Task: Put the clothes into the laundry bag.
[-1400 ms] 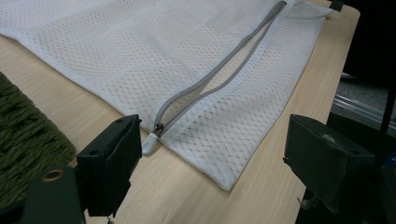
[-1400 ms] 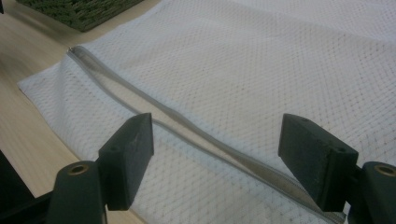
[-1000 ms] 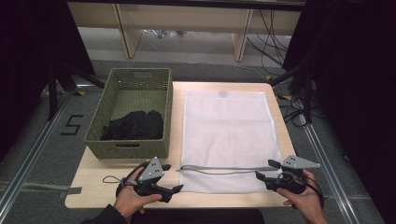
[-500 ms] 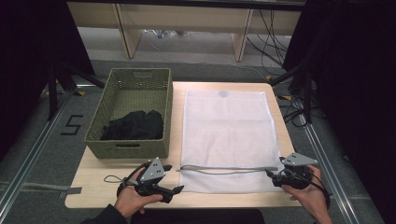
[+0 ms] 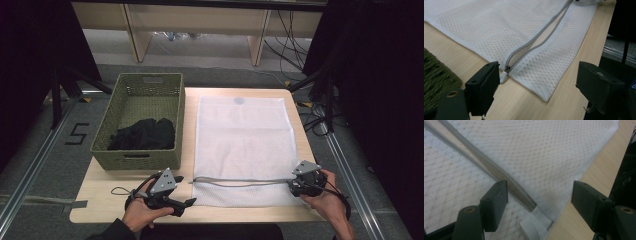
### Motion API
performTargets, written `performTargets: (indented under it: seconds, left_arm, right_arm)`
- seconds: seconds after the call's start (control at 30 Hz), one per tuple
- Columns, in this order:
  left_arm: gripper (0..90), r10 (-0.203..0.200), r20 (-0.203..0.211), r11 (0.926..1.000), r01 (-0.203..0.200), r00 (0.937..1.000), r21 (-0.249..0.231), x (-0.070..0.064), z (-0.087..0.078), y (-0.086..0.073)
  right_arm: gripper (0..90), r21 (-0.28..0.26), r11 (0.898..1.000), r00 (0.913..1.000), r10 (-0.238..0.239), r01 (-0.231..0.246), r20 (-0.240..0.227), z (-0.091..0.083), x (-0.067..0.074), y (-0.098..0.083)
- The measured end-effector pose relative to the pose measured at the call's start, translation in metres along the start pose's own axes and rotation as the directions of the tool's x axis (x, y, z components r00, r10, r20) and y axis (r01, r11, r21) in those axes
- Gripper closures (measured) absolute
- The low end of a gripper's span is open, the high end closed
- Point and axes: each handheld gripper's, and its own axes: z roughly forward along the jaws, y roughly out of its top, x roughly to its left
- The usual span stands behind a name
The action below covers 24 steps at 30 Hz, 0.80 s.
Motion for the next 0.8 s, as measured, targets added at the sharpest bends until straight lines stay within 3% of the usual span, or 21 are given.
performTargets:
  seconds: [0.1, 0.13, 0.23, 0.43, 0.57, 0.63, 0.7, 0.8]
  left_arm:
    - [18.8, 0.013, -0.010, 0.9999, -0.013, 0.9999, 0.006, 0.000, 0.000, 0.001]
    - [18.8, 0.023, -0.011, 0.9997, -0.023, 0.9997, 0.004, -0.001, 0.001, 0.000]
    - [18.9, 0.021, -0.007, 0.9998, -0.021, 0.9997, 0.004, -0.002, 0.001, 0.000]
    - [19.0, 0.030, -0.010, 0.9995, -0.030, 0.9995, 0.008, 0.000, 0.001, 0.000]
    - [19.7, 0.030, -0.017, 0.9996, -0.030, 0.9994, 0.003, -0.001, 0.002, 0.000]
    - [20.3, 0.045, -0.015, 0.9985, -0.045, 0.9989, 0.033, 0.001, 0.000, 0.001]
    - [20.3, 0.019, -0.010, 0.9998, -0.019, 0.9998, 0.005, 0.000, 0.001, 0.000]
    - [20.8, 0.020, -0.019, 0.9998, -0.020, 0.9996, 0.005, 0.000, 0.001, 0.001]
  right_arm:
    - [30.6, 0.003, 1.000, 0.9999, -0.016, 0.016, 0.004, 0.003, 0.001, 0.004]
    - [30.5, 0.027, 0.998, 0.9981, -0.061, 0.061, 0.007, 0.006, 0.002, 0.007]
    - [30.5, 0.042, 0.995, 0.9959, -0.089, 0.089, 0.016, 0.007, 0.005, 0.011]
    - [34.1, 0.039, 0.994, 0.9943, -0.105, 0.104, 0.020, 0.013, 0.004, 0.017]
    - [42.1, 0.035, 0.994, 0.9943, -0.104, 0.103, 0.023, 0.017, 0.001, 0.023]
    - [49.0, 0.021, 0.996, 0.9962, -0.087, 0.087, -0.002, 0.020, 0.000, 0.026]
    - [56.3, -0.016, 0.994, 0.9934, -0.110, 0.110, -0.031, 0.020, 0.000, 0.034]
    - [59.3, -0.036, 0.993, 0.9916, -0.118, 0.116, -0.053, 0.024, 0.003, 0.039]
